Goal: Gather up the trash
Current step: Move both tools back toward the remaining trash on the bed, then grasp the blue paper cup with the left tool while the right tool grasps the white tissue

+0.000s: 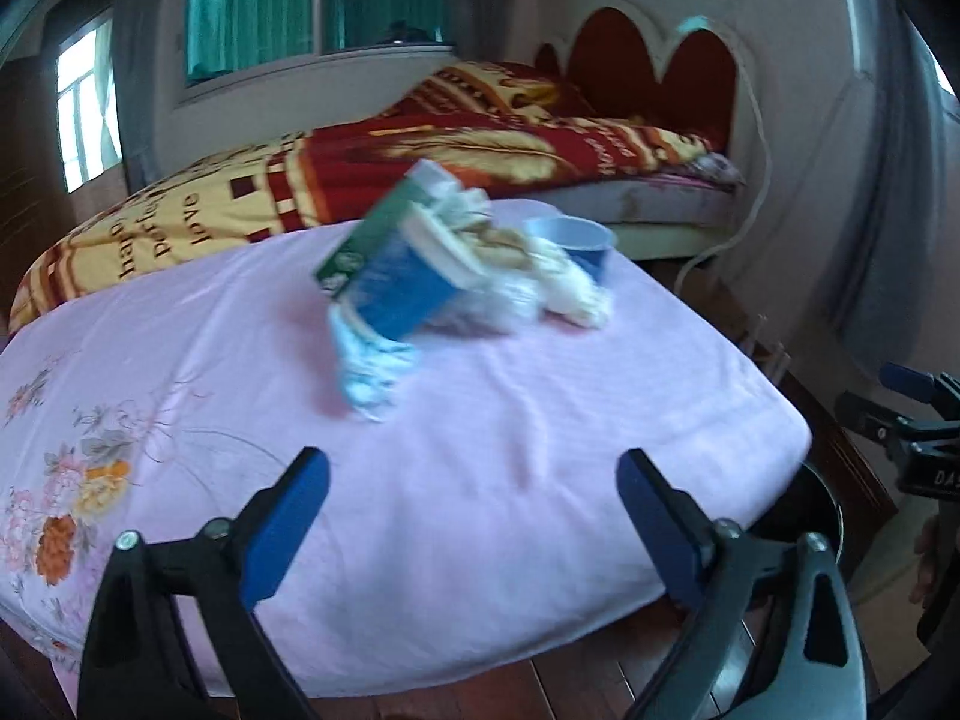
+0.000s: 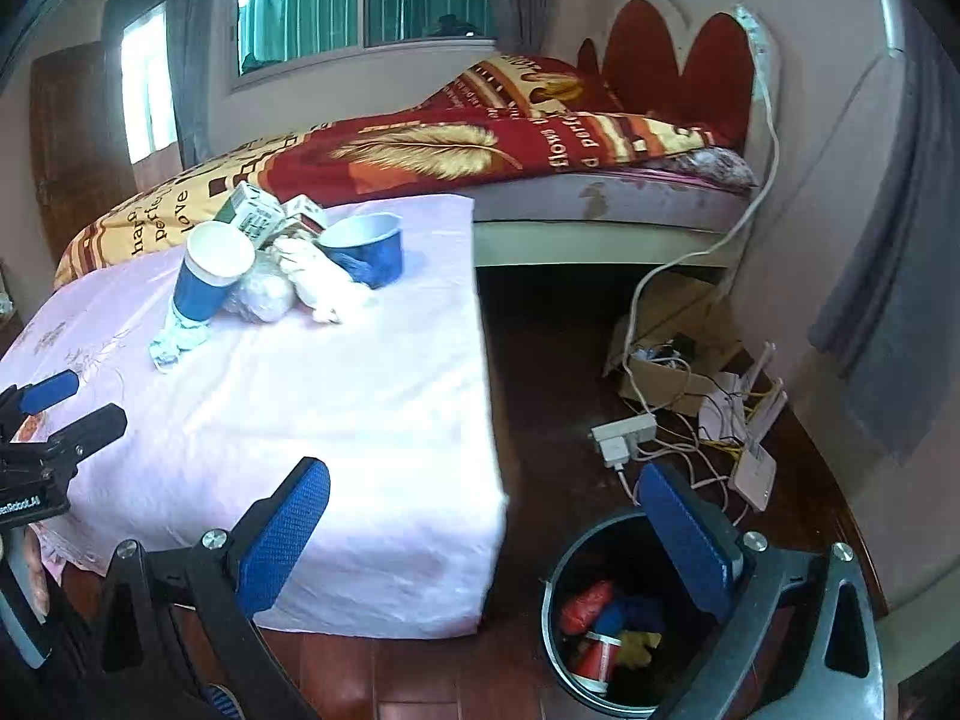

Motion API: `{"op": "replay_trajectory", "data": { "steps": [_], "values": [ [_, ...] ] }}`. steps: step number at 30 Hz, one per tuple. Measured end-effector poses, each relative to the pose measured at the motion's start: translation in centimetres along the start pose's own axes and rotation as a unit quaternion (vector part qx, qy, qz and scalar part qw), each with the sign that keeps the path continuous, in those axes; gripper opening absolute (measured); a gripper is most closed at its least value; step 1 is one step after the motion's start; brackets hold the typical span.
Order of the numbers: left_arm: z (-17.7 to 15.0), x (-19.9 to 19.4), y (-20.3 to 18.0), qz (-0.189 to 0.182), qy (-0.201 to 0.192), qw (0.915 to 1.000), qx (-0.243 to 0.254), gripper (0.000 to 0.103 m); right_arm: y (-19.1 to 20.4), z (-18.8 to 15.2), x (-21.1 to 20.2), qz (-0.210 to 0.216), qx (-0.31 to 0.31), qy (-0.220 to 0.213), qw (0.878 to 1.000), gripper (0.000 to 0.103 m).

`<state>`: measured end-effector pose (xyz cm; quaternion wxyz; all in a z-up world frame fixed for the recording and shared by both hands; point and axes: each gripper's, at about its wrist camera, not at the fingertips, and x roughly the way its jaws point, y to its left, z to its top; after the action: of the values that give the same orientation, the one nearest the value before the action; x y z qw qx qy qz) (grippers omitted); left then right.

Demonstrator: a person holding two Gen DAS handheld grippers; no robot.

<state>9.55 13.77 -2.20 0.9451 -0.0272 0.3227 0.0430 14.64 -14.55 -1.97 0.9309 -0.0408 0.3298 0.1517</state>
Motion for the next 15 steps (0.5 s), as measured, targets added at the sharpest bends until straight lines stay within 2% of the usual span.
{"op": "replay_trajectory", "data": {
  "steps": [7,15],
  "values": [
    [2.1,2.1,2.3,0.018,-0.01,0.9998,-0.009,0.09,1.7,3.5,2.4,0.017,0.011,-0.012,1.0,0.103],
    [4.2,6.3,3.3,0.031,-0.002,0.9995,-0.003,0.09,2.7,6.6,7.3,0.023,0.003,0.01,1.0,0.103]
  ]
}}
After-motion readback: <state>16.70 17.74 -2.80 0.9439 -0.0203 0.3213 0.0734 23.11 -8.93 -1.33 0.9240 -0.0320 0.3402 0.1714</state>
